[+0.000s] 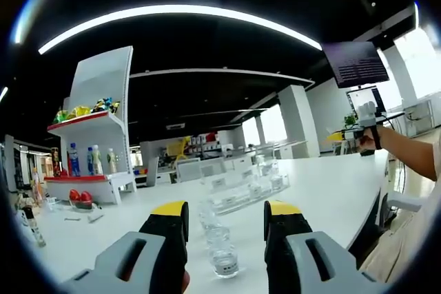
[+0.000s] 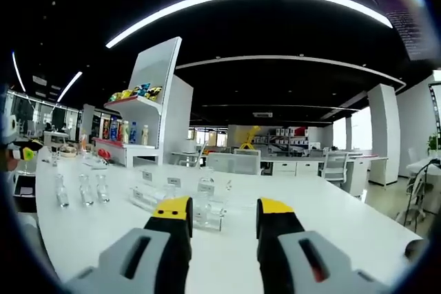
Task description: Identify the label on the chemical reagent bottle, grasp the chemical reagent bottle, and place it in the designated position on the reagent rack
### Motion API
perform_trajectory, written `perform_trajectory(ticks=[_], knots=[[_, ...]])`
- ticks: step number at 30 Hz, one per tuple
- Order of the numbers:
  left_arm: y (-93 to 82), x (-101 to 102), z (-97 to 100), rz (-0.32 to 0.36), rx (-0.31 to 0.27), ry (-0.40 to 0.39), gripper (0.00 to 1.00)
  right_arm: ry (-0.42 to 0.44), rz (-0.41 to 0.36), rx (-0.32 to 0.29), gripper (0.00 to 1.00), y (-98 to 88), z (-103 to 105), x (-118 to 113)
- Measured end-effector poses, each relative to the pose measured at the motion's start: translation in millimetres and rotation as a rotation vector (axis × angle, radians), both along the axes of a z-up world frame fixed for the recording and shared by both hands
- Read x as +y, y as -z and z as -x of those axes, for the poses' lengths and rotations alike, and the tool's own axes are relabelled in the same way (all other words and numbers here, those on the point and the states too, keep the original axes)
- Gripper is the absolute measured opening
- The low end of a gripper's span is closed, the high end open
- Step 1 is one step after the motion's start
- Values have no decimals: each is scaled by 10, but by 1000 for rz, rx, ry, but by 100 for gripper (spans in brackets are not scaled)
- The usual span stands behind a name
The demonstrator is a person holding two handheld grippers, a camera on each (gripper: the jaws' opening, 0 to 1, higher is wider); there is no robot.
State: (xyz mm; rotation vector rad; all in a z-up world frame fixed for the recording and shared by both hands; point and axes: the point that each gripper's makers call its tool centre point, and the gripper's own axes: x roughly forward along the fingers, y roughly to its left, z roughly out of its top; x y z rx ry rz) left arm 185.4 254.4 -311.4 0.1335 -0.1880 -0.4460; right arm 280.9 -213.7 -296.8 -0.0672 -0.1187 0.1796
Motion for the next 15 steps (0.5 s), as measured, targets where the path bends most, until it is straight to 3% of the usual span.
perform_trajectory(ticks=[5,15], knots=[[-17,-12,29,6,-10,-1,45,14,21,-16,37,-74,185,-82],[-50,-11,84,9,-25,-8,45,20,41,16,38,15,527,-160]])
